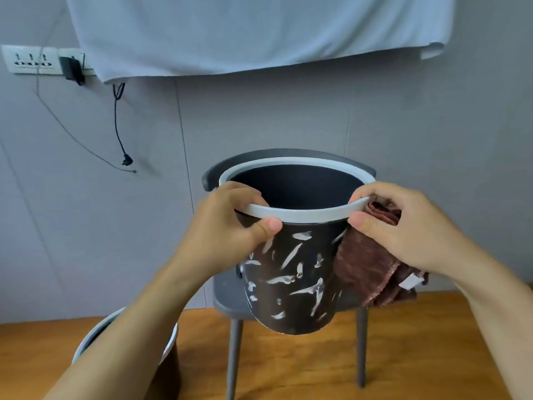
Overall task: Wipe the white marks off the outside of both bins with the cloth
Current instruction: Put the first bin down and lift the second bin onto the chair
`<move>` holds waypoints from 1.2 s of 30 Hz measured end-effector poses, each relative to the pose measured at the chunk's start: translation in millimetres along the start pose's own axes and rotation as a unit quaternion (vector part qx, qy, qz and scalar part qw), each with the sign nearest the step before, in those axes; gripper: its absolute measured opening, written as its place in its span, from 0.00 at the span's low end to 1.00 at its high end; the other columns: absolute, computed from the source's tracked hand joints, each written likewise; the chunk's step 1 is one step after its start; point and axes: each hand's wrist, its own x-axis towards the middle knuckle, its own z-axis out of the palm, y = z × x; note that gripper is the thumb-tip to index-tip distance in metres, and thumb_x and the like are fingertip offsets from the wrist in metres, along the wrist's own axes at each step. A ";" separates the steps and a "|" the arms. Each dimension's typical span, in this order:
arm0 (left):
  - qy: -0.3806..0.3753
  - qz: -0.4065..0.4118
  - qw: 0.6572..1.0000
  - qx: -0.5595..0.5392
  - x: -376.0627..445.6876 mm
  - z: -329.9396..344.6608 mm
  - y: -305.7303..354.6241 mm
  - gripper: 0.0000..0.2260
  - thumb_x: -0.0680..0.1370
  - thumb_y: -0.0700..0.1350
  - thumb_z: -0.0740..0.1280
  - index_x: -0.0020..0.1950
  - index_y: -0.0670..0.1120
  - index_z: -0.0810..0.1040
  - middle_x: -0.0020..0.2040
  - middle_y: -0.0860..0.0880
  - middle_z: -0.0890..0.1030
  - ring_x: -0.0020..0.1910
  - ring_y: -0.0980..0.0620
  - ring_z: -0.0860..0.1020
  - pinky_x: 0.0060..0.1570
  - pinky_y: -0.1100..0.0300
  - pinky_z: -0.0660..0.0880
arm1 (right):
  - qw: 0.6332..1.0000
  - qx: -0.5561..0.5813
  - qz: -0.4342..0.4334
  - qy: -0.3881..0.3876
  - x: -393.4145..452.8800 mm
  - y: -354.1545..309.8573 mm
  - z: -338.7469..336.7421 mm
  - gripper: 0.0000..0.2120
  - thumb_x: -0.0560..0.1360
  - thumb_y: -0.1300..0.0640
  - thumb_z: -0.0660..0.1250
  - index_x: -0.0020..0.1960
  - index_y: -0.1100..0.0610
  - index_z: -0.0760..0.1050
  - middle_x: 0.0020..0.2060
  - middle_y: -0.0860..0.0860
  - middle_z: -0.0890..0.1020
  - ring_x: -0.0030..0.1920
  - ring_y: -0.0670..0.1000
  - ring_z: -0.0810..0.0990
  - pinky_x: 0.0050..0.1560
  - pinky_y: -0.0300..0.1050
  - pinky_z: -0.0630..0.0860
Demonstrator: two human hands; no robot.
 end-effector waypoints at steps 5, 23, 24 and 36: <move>-0.029 0.002 0.999 0.016 16.1 32.4 8.9 0.05 0.73 0.55 0.76 0.44 0.56 0.83 0.51 0.60 0.80 0.53 0.60 0.77 0.48 0.62 0.75 | 0.999 0.016 0.031 0.000 -11.7 35.7 -10.5 0.06 0.77 0.42 0.71 0.53 0.38 0.79 0.48 0.39 0.83 0.51 0.40 0.81 0.47 0.38 0.73; -0.004 -0.026 0.999 0.033 20.8 36.4 38.3 0.06 0.72 0.59 0.73 0.43 0.59 0.80 0.47 0.61 0.80 0.51 0.66 0.74 0.44 0.63 0.74 | 0.997 0.078 0.012 0.003 -7.1 49.7 -28.4 0.06 0.77 0.43 0.70 0.54 0.40 0.81 0.48 0.40 0.84 0.52 0.41 0.82 0.50 0.39 0.74; -0.006 -0.028 0.999 0.031 20.2 35.3 38.4 0.06 0.72 0.59 0.73 0.43 0.59 0.81 0.47 0.61 0.80 0.51 0.65 0.75 0.45 0.62 0.74 | 0.997 0.074 0.011 0.001 -7.1 48.3 -28.9 0.06 0.77 0.43 0.71 0.53 0.40 0.81 0.47 0.40 0.84 0.52 0.41 0.82 0.49 0.39 0.74; -0.014 -0.060 0.998 0.014 6.8 35.5 13.9 0.06 0.74 0.57 0.73 0.47 0.57 0.82 0.52 0.61 0.80 0.52 0.62 0.76 0.49 0.63 0.73 | 0.999 0.043 0.027 -0.010 -5.3 47.0 -6.0 0.10 0.75 0.37 0.68 0.54 0.38 0.79 0.48 0.35 0.82 0.53 0.37 0.79 0.53 0.43 0.78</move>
